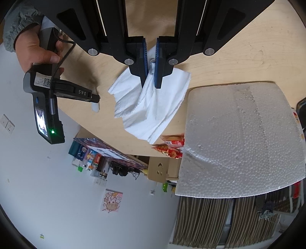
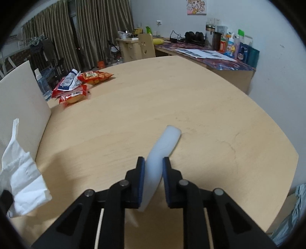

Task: Organize soft objects
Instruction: 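Lift the white foam tube with the right tool, then carry the cloth with the left tool while the right tool carries the tube to the foam box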

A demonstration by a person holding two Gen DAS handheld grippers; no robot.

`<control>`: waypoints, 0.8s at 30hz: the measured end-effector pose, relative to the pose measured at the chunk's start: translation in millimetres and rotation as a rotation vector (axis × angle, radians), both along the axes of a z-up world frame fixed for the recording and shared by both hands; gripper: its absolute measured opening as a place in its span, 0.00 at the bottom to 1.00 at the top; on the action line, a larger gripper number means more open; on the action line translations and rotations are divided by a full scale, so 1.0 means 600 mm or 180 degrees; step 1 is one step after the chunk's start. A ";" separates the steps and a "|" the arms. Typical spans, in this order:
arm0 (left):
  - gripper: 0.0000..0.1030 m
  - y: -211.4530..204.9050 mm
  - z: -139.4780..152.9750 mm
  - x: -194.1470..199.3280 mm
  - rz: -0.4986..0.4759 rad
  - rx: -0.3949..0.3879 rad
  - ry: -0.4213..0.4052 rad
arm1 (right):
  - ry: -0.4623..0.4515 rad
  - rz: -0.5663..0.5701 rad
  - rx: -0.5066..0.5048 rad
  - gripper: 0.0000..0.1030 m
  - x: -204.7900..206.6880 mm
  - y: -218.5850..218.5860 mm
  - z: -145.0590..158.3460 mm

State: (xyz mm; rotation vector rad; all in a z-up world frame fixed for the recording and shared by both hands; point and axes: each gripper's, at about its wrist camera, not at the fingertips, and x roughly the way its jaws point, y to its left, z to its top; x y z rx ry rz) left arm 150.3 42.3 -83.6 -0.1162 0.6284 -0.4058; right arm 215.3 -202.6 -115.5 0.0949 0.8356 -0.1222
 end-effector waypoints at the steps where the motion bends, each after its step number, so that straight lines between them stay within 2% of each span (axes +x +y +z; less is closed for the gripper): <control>1: 0.06 0.001 0.000 0.000 -0.0001 -0.0010 0.0004 | -0.0025 0.0034 0.0020 0.20 -0.001 0.001 0.000; 7: 0.06 0.008 0.002 -0.004 0.0010 -0.0034 -0.0036 | -0.0087 0.0149 0.0154 0.19 -0.011 0.001 0.009; 24: 0.06 -0.001 0.028 -0.023 0.0104 0.0079 -0.0161 | -0.0550 0.0459 0.0155 0.19 -0.061 0.019 0.080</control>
